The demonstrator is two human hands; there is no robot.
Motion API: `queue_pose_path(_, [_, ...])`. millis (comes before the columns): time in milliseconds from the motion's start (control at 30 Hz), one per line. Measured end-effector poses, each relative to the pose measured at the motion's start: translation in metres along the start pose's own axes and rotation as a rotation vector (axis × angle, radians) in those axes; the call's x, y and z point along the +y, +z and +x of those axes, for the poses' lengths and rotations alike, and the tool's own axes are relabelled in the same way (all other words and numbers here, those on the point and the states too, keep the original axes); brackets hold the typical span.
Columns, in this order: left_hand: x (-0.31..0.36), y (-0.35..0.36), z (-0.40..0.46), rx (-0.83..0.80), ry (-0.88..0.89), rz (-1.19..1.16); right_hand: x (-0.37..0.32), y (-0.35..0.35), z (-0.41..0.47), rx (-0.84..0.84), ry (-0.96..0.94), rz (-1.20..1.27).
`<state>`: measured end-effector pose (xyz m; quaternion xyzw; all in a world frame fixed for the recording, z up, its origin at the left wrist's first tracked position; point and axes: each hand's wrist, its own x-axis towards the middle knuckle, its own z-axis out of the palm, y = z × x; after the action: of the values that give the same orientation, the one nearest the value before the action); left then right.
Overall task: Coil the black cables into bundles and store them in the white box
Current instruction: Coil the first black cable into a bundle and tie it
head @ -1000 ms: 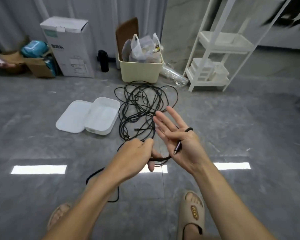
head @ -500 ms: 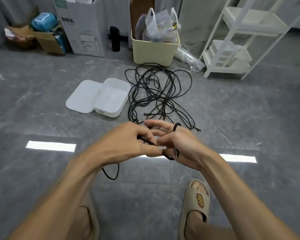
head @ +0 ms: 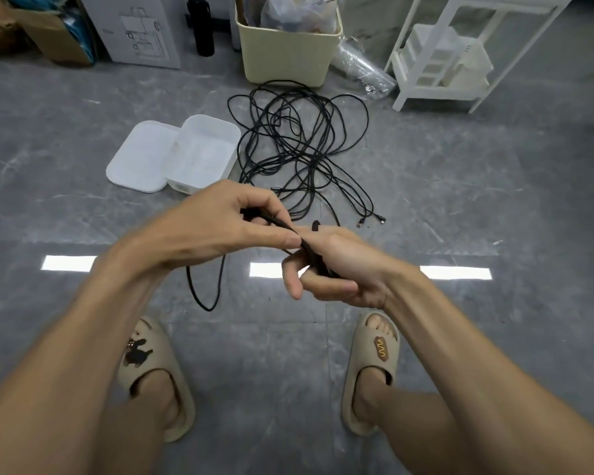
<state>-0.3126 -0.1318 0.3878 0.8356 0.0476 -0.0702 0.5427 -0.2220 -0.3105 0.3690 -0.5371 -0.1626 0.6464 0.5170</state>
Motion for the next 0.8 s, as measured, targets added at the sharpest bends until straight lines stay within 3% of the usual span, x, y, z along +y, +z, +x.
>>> queue_pose_path(233, [-0.001,-0.002,0.002,0.052,0.027,-0.126,-0.004,0.008,0.000,-0.254,0.114,0.282])
queue_pose_path(400, [0.001,0.004,0.002,0.023,0.056,-0.204,-0.003,0.006,-0.005,-0.430,0.182,0.261])
queue_pose_path(600, [0.007,0.015,0.001,-0.009,0.064,-0.405,-0.003,0.009,-0.010,-0.675,0.138,0.436])
queue_pose_path(800, [0.005,0.033,0.004,0.046,-0.058,-0.573,-0.006,0.011,-0.010,-0.656,0.051,0.557])
